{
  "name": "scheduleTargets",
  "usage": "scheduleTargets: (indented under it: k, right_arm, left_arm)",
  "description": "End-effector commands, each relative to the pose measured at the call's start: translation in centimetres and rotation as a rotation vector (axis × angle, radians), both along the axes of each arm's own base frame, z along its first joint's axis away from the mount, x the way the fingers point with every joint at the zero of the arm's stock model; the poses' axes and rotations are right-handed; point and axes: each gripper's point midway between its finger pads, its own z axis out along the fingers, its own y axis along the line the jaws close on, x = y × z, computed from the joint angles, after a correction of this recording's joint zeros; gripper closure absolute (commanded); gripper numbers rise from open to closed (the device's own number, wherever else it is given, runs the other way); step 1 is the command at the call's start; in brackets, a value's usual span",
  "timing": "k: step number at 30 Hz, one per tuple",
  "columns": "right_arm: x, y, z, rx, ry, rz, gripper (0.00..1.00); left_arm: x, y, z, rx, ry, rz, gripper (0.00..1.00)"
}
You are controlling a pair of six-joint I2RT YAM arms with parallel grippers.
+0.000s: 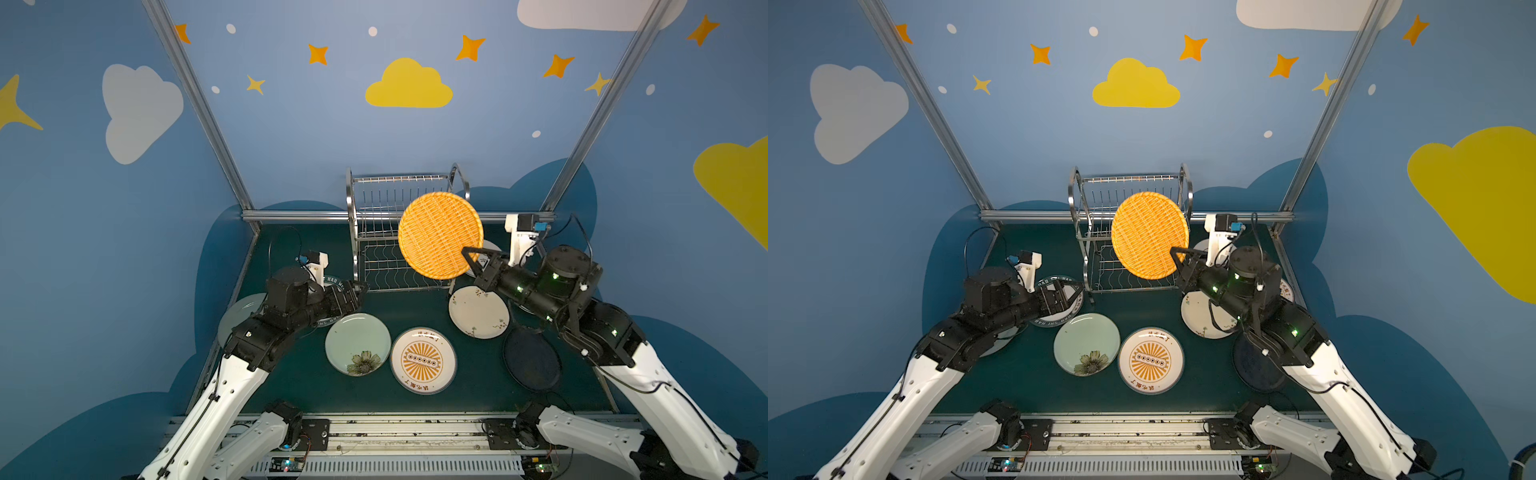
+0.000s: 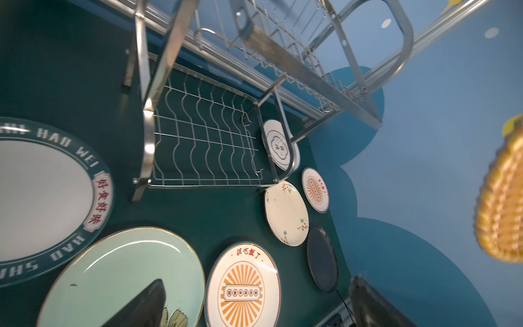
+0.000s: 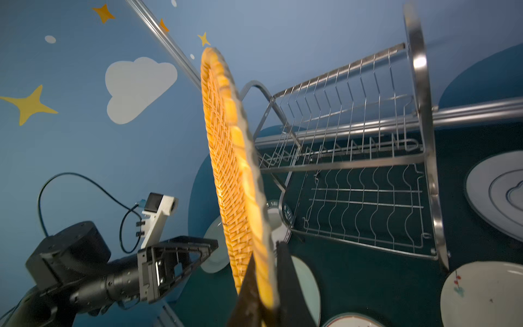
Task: Load plates into a dish rack
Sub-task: Place the plate on the dish rack.
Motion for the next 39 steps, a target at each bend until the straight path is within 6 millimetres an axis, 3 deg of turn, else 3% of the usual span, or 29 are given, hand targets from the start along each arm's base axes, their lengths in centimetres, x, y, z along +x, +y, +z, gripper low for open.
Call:
scheduleTargets:
  k: [1, 10, 17, 26, 39]
  right_arm:
    - [2.7, -1.3, 1.8, -0.116, -0.072, -0.147, 1.00]
    - [9.4, -2.4, 3.9, -0.382, -0.130, -0.407, 1.00]
    - [13.4, -2.8, 3.0, -0.528, -0.120, -0.510, 1.00]
    - [16.6, -2.7, 0.9, -0.640, -0.093, -0.567, 1.00]
    - [19.5, -1.8, -1.9, -0.686, -0.037, -0.594, 1.00]
  left_arm:
    - [-1.4, -1.6, 1.1, -0.029, -0.041, -0.138, 0.00]
    - [-2.3, -0.7, 1.3, -0.121, -0.172, -0.159, 0.00]
    - [-1.3, 0.4, 0.8, -0.169, -0.147, -0.113, 0.00]
    - [-0.8, 0.5, 0.5, -0.192, -0.117, -0.107, 0.00]
    - [-0.4, 0.8, 0.3, -0.206, -0.107, -0.090, 0.00]
